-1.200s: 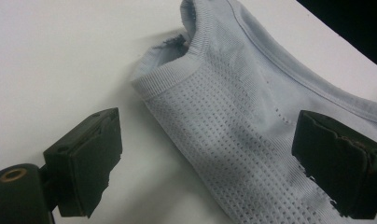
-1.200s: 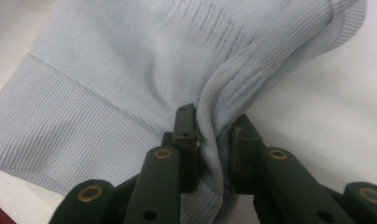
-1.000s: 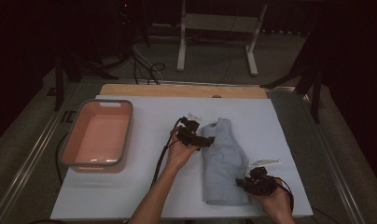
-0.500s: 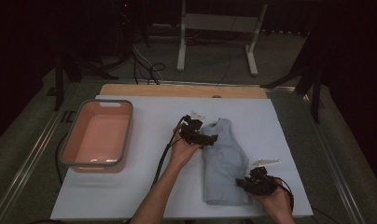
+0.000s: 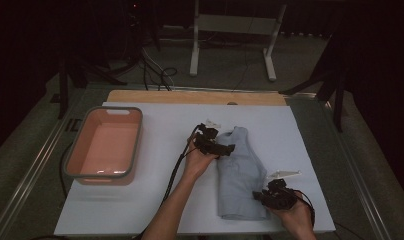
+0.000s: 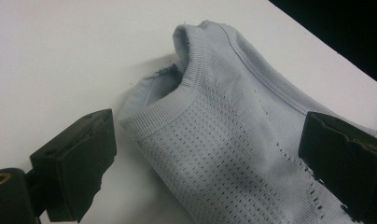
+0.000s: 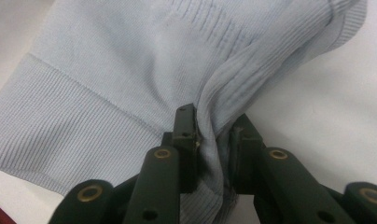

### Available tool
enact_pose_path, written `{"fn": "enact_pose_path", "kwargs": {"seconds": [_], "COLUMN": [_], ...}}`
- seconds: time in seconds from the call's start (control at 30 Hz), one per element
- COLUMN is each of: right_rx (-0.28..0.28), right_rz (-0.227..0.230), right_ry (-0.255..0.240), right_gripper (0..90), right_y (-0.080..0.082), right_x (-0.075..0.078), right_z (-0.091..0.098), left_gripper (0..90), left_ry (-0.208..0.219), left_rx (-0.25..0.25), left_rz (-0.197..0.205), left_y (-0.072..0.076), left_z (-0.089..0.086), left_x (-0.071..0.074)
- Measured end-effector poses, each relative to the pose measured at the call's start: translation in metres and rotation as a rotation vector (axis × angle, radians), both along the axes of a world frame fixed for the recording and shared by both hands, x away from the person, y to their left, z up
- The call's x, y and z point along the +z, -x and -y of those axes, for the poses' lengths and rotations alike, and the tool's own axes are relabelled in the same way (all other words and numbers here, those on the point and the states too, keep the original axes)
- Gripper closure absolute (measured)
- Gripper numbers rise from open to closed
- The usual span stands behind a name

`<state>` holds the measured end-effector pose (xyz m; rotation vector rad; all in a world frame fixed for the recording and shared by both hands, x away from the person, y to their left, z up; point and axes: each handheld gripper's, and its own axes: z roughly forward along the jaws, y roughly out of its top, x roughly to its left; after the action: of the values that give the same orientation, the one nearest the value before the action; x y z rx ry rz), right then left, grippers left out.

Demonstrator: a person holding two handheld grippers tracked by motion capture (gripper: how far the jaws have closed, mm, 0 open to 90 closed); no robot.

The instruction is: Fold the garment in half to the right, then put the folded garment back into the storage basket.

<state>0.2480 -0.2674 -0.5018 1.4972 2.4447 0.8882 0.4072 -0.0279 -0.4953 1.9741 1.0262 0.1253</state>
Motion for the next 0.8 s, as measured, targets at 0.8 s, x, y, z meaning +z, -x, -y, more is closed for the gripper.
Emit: {"fn": "enact_pose_path", "kwargs": {"seconds": [0.8], "right_rx": [0.001], "right_rz": [0.003], "right_ry": [0.003], "right_gripper": [75.9], "right_y": [0.0004], "right_x": [-0.0001], "right_z": [-0.0002], "left_gripper": [4.7], "left_ry": [-0.058], "left_rx": [0.026], "left_rz": [-0.025], "left_y": [-0.0027], "left_z": [0.0033], "left_x": [-0.0071]}}
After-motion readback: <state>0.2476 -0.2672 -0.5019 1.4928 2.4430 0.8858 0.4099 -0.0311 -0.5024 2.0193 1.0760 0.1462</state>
